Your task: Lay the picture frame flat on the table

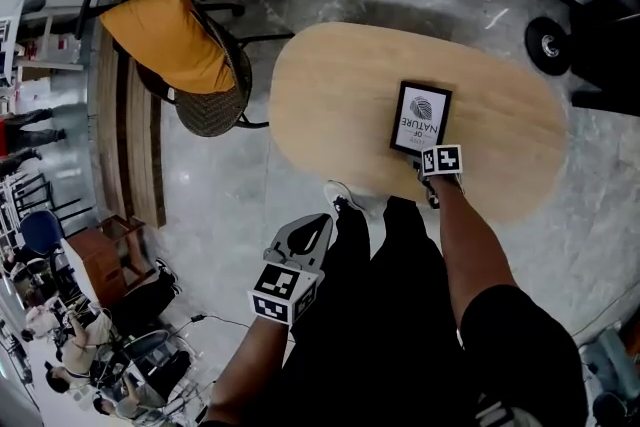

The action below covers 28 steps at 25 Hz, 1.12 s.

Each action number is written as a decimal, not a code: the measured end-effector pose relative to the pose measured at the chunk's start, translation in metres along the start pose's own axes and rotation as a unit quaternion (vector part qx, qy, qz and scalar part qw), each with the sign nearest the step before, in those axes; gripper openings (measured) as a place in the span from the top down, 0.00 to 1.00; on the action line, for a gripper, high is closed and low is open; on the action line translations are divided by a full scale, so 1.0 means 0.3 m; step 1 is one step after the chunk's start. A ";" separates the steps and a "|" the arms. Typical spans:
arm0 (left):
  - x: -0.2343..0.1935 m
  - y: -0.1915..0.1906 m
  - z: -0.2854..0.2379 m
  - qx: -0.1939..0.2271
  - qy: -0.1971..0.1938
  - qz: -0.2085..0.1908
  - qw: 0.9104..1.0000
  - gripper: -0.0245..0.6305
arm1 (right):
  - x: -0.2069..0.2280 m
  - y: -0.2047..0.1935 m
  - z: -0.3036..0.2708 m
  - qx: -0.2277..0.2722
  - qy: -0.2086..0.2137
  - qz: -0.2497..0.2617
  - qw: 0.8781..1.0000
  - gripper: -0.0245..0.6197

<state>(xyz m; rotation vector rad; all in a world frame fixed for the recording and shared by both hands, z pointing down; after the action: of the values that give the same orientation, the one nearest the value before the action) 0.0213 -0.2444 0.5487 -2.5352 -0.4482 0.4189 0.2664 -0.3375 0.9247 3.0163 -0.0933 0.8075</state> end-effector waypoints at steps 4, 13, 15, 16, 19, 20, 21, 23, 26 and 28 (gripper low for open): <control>0.007 -0.024 0.014 -0.002 0.005 0.000 1.000 0.96 | 0.026 -0.033 -0.033 -0.077 -0.106 0.105 0.986 0.45; 0.010 -0.033 0.031 0.006 0.000 -0.023 1.000 0.96 | 0.004 -0.085 0.035 -0.071 -0.081 0.102 0.989 0.45; 0.017 -0.018 0.029 0.016 -0.012 -0.041 0.999 0.96 | -0.012 -0.100 0.091 -0.059 -0.073 0.112 0.989 0.45; 0.022 -0.010 0.028 0.021 -0.018 -0.049 0.998 0.96 | -0.024 -0.105 0.125 -0.049 -0.068 0.119 0.989 0.45; 0.050 -0.001 0.040 0.037 -0.047 -0.065 0.996 0.96 | -0.092 -0.136 0.263 0.006 -0.052 0.141 0.989 0.46; 0.061 -0.004 0.051 0.042 -0.060 -0.069 0.995 0.96 | -0.125 -0.153 0.323 0.036 -0.048 0.151 0.987 0.57; 0.072 -0.010 0.065 0.048 -0.072 -0.072 0.994 0.96 | -0.161 -0.175 0.386 0.068 -0.045 0.159 0.984 0.79; 0.094 -0.035 0.108 0.061 -0.093 -0.078 0.991 0.96 | -0.241 -0.239 0.512 0.129 -0.033 0.164 0.977 0.94; 0.116 -0.102 0.200 0.077 -0.117 -0.100 0.985 0.96 | -0.390 -0.389 0.686 0.209 0.015 0.140 0.968 0.96; 0.104 -0.154 0.270 0.087 -0.129 -0.120 0.980 0.96 | -0.519 -0.502 0.789 0.264 0.065 0.112 0.956 0.96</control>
<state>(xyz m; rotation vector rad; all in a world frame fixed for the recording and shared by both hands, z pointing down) 0.0082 -0.1590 0.5017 -2.2318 -0.7696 0.6678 0.2592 -0.1865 0.6417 3.4770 -0.2594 1.2238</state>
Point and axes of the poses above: the fingertips, and each gripper's own axes: z backward along the fingers, x to its right, y out of its top, the point moved 9 cm from there along z, backward along the fingers, and after that the axes turned 5 degrees about -z, right-handed, at the moved point
